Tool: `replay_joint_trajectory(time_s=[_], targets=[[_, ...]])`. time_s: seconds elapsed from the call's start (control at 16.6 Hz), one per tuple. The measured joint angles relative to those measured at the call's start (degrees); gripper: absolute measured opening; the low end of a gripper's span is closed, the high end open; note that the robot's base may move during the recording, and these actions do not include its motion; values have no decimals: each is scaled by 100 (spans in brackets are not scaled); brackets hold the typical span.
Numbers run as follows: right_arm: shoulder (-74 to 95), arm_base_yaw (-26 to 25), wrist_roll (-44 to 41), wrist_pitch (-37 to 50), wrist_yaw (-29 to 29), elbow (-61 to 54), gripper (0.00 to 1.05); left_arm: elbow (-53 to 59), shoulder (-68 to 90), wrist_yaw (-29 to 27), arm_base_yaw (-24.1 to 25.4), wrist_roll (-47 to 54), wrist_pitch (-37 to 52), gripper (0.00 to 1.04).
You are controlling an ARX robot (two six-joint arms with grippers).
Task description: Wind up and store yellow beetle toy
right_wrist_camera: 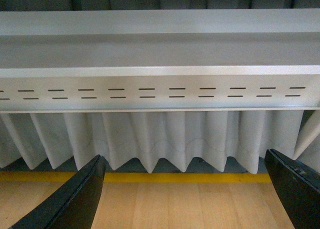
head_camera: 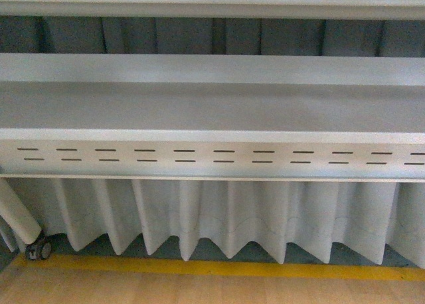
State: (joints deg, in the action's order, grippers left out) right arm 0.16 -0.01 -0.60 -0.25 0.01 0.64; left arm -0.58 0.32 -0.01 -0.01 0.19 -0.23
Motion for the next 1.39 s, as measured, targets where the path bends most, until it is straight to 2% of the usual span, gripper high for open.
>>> replay_joint_trajectory(time_s=[1.39], targets=[[0, 0, 0, 0, 2, 0, 98, 0, 0, -2, 0, 0, 0, 98]])
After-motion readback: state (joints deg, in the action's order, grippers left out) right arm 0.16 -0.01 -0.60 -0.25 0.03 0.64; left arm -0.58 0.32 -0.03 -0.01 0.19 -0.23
